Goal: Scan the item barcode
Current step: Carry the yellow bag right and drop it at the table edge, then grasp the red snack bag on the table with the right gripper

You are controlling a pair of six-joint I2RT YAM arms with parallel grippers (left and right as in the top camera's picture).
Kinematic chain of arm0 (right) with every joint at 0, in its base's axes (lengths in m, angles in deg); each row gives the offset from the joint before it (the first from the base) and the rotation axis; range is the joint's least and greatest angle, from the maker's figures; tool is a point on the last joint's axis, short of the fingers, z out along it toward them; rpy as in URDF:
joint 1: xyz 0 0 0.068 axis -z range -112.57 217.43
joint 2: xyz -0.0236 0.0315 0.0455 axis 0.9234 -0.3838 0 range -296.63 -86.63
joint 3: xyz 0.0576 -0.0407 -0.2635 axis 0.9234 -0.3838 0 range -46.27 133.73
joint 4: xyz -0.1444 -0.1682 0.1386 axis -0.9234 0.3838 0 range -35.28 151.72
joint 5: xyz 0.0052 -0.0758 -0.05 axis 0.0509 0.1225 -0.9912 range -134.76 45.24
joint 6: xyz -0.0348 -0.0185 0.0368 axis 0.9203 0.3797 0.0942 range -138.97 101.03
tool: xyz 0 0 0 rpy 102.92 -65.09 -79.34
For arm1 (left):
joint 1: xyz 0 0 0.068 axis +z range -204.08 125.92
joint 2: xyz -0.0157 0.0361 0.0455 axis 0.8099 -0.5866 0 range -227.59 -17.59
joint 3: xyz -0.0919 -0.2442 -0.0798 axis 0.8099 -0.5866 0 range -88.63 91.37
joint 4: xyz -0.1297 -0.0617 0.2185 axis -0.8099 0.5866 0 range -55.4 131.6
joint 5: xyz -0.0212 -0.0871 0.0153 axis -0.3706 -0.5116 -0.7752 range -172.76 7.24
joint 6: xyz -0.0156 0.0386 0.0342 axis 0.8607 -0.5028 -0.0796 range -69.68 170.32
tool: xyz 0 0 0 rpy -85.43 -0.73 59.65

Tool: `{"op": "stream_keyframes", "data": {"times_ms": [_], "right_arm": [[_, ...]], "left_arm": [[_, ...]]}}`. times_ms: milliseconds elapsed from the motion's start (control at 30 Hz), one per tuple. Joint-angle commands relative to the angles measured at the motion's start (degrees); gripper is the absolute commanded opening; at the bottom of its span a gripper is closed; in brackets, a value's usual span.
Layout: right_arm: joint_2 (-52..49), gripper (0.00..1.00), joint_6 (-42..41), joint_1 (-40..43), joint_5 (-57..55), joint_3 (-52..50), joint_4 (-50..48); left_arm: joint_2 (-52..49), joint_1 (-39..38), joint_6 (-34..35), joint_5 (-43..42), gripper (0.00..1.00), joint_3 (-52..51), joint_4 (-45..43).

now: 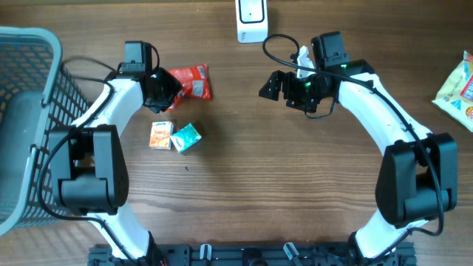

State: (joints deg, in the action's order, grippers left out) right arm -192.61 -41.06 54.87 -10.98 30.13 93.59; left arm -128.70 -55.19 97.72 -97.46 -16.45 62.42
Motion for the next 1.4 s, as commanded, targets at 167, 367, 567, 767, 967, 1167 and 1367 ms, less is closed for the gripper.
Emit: {"op": "stream_keyframes", "data": {"times_ms": [167,367,567,767,967,1167,1367], "right_arm": [[-0.52,0.98,-0.48,-0.02,-2.12,-0.13,-0.7],[-0.55,0.51,-1.03,-0.04,1.99,-0.13,-7.8],[-0.57,0.52,-1.01,-3.82,-1.88,-0.15,-7.87],[-0.57,0.52,-0.83,-4.68,-5.66,-0.15,-4.04],[-0.55,0.56,-1.07,-1.14,-4.07,-0.13,1.36],[-0.57,0.98,-0.98,2.82,3.69,-0.24,5.64],[-0.7,1.0,-22.01,-8.26,3.58,-9.25,-14.01]], "left_arm": [[-0.74,-1.7,-13.44,-2.73,0.04,0.07,0.2],[9.6,-5.77,-16.96,7.78,0.04,6.6,0.22],[-1.03,-6.36,-16.55,10.93,0.04,6.58,-11.17],[-9.94,-13.2,-16.79,2.45,0.04,6.58,-1.97],[1.7,-22.6,-12.02,7.89,0.04,6.58,9.27],[16.17,-19.98,-3.19,20.17,0.13,6.58,13.22],[15.37,-7.13,-3.23,20.15,1.0,6.58,20.98]]}}
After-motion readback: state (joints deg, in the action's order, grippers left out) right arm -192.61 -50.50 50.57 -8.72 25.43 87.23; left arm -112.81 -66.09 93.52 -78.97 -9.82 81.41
